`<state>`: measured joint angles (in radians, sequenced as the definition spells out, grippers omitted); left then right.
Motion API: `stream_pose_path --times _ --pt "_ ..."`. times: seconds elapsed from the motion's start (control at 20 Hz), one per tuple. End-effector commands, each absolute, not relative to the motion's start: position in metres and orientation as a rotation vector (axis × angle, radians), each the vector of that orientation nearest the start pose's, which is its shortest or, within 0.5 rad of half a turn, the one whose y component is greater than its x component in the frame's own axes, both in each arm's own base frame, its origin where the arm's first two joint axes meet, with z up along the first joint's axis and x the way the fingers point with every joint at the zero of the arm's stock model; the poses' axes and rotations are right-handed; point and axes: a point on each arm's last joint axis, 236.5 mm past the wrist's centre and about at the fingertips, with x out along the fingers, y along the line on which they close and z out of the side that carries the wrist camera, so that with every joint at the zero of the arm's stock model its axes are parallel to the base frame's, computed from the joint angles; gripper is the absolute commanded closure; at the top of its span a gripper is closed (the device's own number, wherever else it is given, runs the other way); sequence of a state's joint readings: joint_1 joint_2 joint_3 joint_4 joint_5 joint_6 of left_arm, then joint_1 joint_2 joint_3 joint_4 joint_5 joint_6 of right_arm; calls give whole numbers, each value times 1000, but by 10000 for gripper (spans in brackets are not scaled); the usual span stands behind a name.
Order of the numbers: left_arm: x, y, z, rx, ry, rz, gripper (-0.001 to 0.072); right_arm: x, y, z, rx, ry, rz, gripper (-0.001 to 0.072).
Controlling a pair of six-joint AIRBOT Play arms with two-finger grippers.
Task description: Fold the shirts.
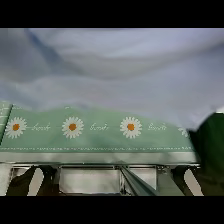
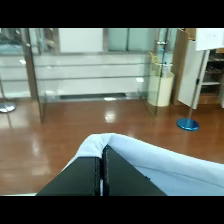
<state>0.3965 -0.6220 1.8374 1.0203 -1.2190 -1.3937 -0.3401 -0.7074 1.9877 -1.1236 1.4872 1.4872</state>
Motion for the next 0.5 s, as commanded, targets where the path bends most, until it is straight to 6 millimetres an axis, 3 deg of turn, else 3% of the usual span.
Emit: stream_pose_path --times 0.0,0.1,0.2,0.45 --pt "149 -10 506 14 -44 34 692 167 33 462 51 229 40 693" --pt "152 -3 489 1 22 34 692 175 37 438 82 322 71 693" --pt "178 -2 452 -27 155 20 692 194 40 398 133 455 121 693" --pt "286 2 295 -122 578 0 692 271 43 292 295 645 248 693"
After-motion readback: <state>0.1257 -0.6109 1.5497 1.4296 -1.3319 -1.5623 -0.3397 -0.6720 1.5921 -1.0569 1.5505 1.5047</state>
